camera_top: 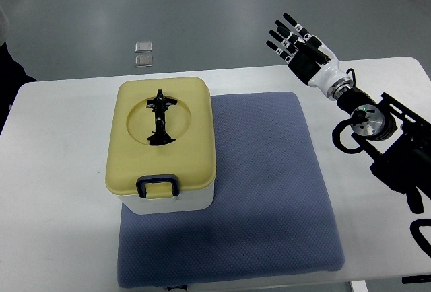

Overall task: Open white storage box with right hand
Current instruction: 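Raise the right hand and swing it over the table toward the box, then lower the right hand onto the black handle of the yellow lid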

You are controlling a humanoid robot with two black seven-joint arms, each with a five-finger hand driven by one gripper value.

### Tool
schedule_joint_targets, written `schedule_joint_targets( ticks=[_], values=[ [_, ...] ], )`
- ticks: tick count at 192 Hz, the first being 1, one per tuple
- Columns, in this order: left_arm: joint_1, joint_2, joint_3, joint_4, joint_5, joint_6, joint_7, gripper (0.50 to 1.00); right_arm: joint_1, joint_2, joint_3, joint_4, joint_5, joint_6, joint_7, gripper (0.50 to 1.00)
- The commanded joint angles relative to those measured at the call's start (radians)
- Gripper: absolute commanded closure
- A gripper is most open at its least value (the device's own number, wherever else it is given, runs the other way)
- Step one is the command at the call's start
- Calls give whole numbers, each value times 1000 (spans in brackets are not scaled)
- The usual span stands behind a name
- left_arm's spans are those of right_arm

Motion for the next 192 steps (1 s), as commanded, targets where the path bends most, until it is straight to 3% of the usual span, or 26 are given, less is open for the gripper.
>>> schedule_joint_targets(
  ticks=[1,52,94,141,192],
  values=[
    [-10,0,0,-1,3,-2,0,500,26,-32,0,3,-101,53,-24,570],
    [-23,0,0,-3,3,-6,0,500,187,-157,-66,6,-558,257,-34,570],
    [-30,0,0,-1,3,-3,0,500,305,-264,-130,167,-875,259,-42,570],
    [-32,0,0,-4,6,-5,0,500,435,-298,-271,352,-1164,259,-50,568],
    [-32,0,0,-3,3,-8,0,500,553,-261,-362,385,-1176,259,-208,570]
  ],
)
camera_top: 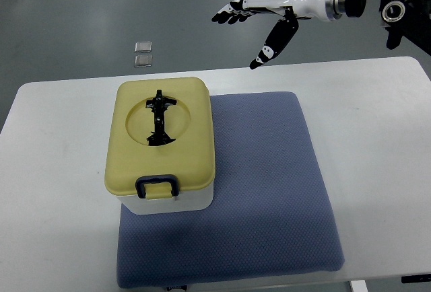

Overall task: Open white storage box with right hand
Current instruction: 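Lower the right hand onto the black handle of the yellow lid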

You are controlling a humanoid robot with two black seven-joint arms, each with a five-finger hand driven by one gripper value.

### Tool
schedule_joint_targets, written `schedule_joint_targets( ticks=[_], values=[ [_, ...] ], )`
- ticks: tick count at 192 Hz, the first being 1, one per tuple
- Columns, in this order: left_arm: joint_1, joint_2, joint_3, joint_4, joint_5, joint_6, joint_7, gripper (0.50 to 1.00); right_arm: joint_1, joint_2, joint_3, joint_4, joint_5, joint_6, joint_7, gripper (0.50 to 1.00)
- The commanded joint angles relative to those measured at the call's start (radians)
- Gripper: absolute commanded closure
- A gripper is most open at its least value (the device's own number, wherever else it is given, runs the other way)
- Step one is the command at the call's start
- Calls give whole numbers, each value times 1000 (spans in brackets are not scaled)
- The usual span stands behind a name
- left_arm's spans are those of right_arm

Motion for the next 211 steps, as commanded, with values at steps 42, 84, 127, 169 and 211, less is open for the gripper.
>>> schedule_joint_targets(
  ticks=[42,84,127,169,211],
  values=[
    [0,0,0,-2,-1,-1,2,500,42,100,-1,4,5,0,-48,570],
    [0,0,0,9,-4,3,0,500,37,214,-18,3,-29,0,-49,570],
    [3,0,-3,15,-4,4,0,500,18,275,-21,6,-128,0,-40,570],
    [5,0,-3,13,-6,4,0,500,4,327,-24,6,-141,0,-40,570],
    [5,0,-3,13,-6,4,0,500,-1,350,-24,6,-154,0,-40,572]
  ],
)
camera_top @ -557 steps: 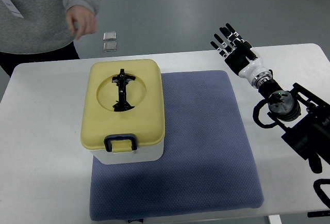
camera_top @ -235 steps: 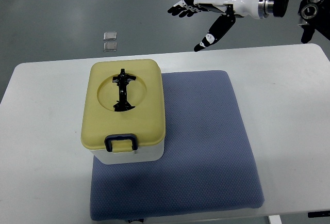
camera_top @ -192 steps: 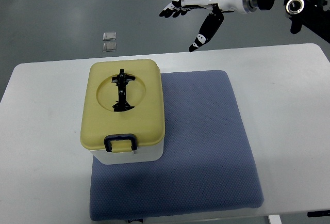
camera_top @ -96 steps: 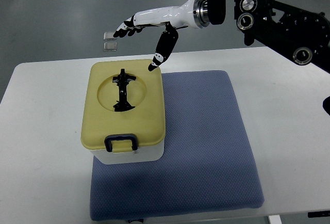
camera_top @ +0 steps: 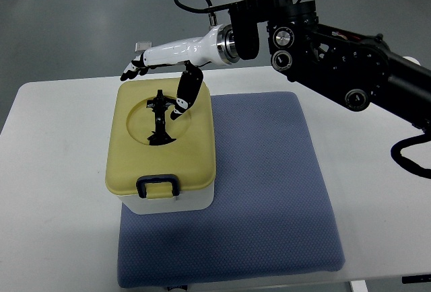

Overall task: Open white storage box with right hand
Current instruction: 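Lower the right hand onto the black handle of the yellow lid, then close the right hand fingers around the black lid handle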

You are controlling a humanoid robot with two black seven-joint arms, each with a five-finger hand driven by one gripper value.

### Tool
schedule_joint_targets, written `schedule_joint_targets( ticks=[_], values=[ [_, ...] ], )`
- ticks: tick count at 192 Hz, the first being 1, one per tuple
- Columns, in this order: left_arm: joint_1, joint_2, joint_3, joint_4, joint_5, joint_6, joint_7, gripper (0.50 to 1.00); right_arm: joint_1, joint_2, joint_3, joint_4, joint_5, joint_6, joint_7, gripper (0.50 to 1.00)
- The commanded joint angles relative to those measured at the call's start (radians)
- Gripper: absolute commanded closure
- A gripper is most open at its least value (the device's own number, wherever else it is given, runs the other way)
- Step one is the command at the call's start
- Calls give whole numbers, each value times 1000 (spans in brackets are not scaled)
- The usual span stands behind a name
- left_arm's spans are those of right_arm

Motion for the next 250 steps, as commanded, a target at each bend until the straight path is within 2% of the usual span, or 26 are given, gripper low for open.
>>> schedule_joint_targets(
  ticks=[1,117,151,166,197,206,250],
  values=[
    [0,0,0,0,0,0,0,500,-2,10,0,-1,-3,0,0,572],
    [0,0,0,0,0,1,0,500,-22,13,-5,-1,-40,0,0,595],
    [0,0,2,0,0,1,0,500,-22,13,-23,-1,-40,0,1,693],
    [0,0,2,0,0,1,0,500,-24,13,-23,0,-40,0,3,799],
    [0,0,0,0,0,1,0,500,-22,18,-23,-1,-40,0,8,914],
    [0,0,0,0,2,1,0,500,-22,21,-23,0,-41,0,8,997],
    [0,0,0,0,0,1,0,500,-8,18,-21,0,-35,0,8,1000]
  ],
)
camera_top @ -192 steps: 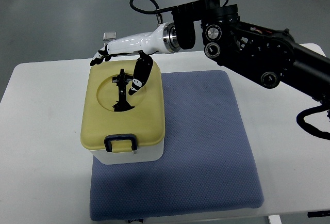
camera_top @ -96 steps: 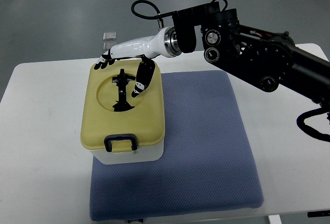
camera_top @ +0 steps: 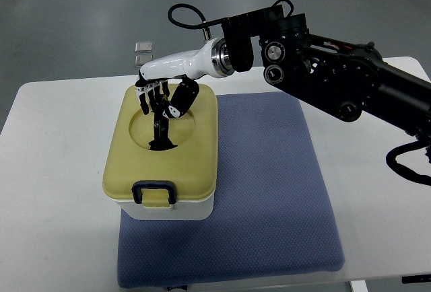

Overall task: Open white storage box with right hand
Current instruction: 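Close the right hand fingers around the black lid handle, then lift the yellow lid up off the white box with the right hand, then carry the lid beside the box and lower it onto the cushion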

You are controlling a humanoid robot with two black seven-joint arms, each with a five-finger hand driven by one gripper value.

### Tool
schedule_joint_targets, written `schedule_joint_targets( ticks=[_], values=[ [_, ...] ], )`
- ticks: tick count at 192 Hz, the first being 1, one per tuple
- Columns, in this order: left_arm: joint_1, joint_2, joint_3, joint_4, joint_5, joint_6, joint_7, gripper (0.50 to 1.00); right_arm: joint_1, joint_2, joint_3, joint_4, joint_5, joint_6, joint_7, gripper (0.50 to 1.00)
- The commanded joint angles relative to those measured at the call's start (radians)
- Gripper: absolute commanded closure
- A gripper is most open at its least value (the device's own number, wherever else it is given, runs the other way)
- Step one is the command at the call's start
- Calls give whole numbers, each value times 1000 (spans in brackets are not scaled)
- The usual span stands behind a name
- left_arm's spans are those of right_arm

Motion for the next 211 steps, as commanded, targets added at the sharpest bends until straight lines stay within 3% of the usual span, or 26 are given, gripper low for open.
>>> schedule_joint_targets(
  ticks=[1,47,102,155,211],
  values=[
    [0,0,-1,0,-1,1,0,500,8,-3,2,0,4,0,0,1000],
    [0,0,1,0,-1,1,2,500,53,-24,23,35,16,0,0,1000],
    [0,0,3,0,1,1,2,500,97,-145,127,69,44,0,6,1000],
    [0,0,3,0,1,1,2,500,82,-378,196,71,47,0,63,1000],
    [0,0,4,-6,1,1,2,500,-65,-613,193,69,52,0,113,1000]
  ],
)
